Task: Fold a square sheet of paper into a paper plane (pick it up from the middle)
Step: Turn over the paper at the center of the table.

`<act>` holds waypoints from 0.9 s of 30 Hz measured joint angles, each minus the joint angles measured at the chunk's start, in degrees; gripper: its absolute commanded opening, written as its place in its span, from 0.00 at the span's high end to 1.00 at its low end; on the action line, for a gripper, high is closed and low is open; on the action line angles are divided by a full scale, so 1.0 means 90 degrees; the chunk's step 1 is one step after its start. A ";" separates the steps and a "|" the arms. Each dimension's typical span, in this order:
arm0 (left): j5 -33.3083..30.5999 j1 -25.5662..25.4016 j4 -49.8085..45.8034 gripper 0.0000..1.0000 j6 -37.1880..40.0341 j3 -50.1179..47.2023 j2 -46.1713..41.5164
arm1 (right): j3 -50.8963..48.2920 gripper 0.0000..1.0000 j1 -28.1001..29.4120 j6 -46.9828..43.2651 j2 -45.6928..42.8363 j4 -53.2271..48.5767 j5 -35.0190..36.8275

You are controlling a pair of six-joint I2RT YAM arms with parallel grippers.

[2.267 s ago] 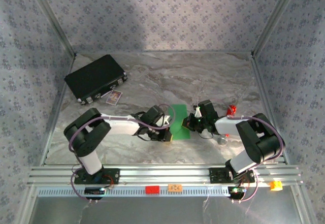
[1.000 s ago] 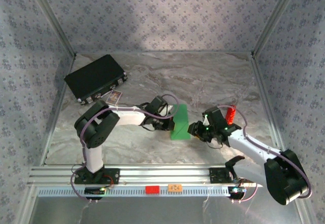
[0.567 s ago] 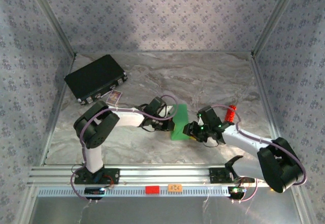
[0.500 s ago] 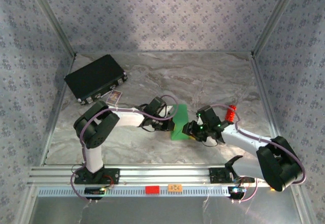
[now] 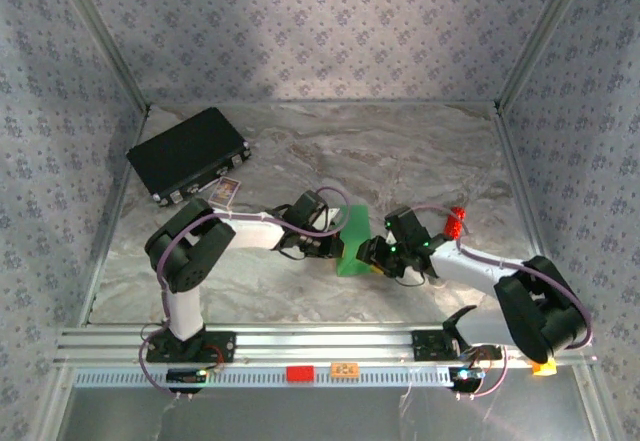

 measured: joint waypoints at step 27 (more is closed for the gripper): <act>-0.0019 -0.0015 -0.0058 1.00 -0.0002 0.0002 -0.0029 | 0.0498 0.47 -0.0695 -0.0092 0.0675 0.0636 -0.0459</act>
